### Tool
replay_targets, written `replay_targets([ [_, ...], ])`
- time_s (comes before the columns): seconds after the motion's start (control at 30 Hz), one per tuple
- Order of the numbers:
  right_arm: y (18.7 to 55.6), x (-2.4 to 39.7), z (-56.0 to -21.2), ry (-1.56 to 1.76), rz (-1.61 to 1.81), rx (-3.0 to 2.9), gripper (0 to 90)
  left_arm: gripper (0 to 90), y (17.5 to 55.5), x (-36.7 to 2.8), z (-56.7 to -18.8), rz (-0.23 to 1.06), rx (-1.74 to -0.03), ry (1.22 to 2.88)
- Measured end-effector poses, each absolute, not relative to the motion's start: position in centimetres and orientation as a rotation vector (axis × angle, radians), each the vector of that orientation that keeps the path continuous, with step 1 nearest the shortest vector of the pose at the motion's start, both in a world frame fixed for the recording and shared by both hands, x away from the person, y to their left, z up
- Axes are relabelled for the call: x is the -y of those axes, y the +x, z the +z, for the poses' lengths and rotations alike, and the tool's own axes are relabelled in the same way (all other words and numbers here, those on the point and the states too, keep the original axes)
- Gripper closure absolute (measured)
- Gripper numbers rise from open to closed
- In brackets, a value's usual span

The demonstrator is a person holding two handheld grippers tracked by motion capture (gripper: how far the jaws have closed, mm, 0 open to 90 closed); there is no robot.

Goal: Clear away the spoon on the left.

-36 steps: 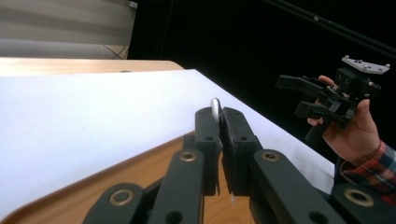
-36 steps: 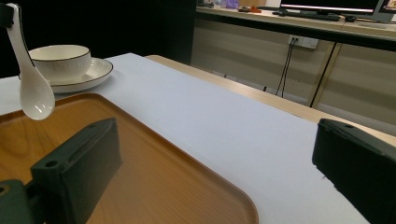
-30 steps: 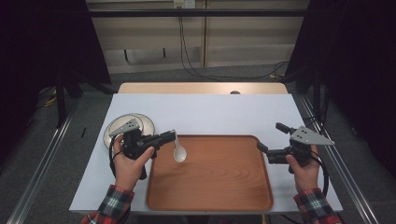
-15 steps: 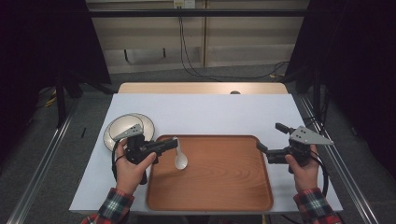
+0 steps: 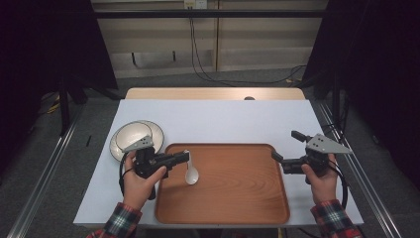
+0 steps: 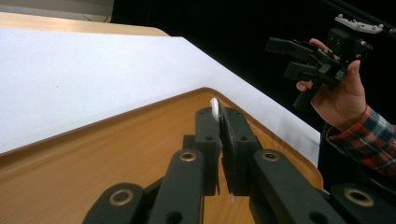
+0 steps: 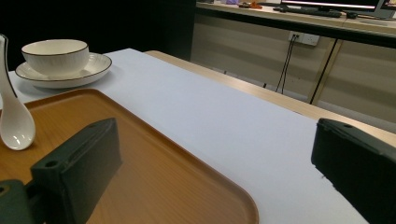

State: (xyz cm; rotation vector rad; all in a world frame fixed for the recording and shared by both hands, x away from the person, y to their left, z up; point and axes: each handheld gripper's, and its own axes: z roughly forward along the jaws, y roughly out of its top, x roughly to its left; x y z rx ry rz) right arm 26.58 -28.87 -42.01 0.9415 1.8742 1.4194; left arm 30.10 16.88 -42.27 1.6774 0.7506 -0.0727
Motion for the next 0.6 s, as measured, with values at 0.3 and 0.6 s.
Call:
replay_targets([
  [0.3,26.59,28.96,-41.99,0.944,1.421,-1.870,1.1,85.6,29.91,-16.79,-42.44,-0.104,-0.743,1.677],
  [0.6,26.66,28.60,-42.13,0.936,1.424,-1.884,1.1,85.5,29.57,-16.44,-42.66,-0.132,-0.741,1.662],
])
